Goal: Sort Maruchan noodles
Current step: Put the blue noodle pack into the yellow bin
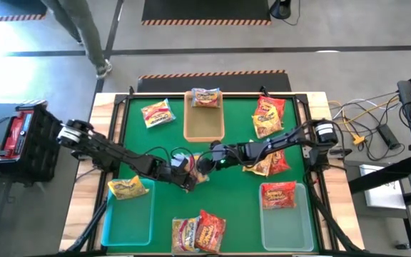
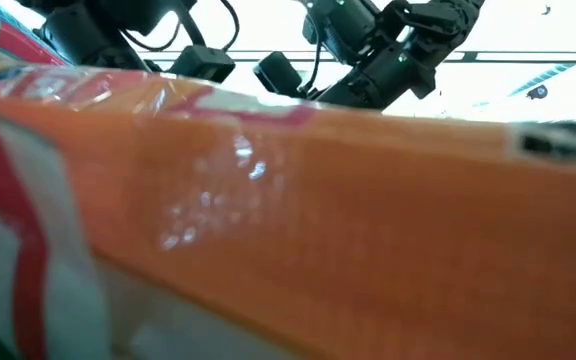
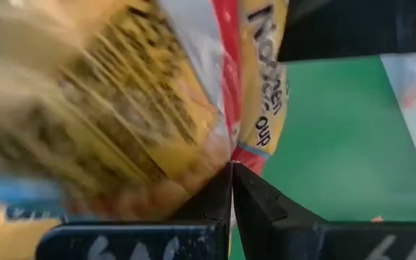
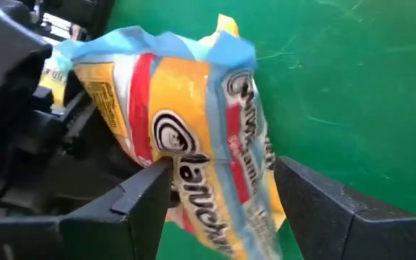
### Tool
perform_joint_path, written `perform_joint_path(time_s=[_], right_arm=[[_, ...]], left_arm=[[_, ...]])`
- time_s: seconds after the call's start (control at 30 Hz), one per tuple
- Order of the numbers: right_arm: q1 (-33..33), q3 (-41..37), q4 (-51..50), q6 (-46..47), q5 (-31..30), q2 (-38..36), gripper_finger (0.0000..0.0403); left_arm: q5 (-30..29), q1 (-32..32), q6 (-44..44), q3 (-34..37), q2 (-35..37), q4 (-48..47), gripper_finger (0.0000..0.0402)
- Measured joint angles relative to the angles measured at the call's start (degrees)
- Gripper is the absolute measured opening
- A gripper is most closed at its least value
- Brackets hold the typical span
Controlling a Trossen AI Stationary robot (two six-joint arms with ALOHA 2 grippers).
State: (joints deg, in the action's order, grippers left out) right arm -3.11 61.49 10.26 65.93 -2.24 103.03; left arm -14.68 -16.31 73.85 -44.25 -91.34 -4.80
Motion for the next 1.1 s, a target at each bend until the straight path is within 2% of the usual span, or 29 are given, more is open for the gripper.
perform_joint_path(time_s=[0.2,0.43,0.8,0.93,1.1], right_arm=[[0.0,0.0,3.27,-4.19,0.74,2.08,0.0233],[0.04,0.0,8.84,-20.24,1.26,3.64,0.0233],[0.07,0.0,9.62,-29.67,7.02,4.04,0.0232],[0.04,0.0,9.55,-30.22,7.31,4.04,0.0215],[0.07,-0.02,9.44,-31.04,7.84,4.04,0.0171]], left_arm=[[-0.02,0.0,0.8,0.0,-0.51,0.61,0.0],[-0.65,0.0,0.78,0.04,-0.3,0.17,0.0],[-0.59,-0.03,1.54,0.11,-0.28,-0.35,0.0],[-0.61,0.0,1.67,0.11,-0.28,-0.35,0.0],[-0.59,-0.02,1.67,0.13,-0.28,-0.35,0.0]])
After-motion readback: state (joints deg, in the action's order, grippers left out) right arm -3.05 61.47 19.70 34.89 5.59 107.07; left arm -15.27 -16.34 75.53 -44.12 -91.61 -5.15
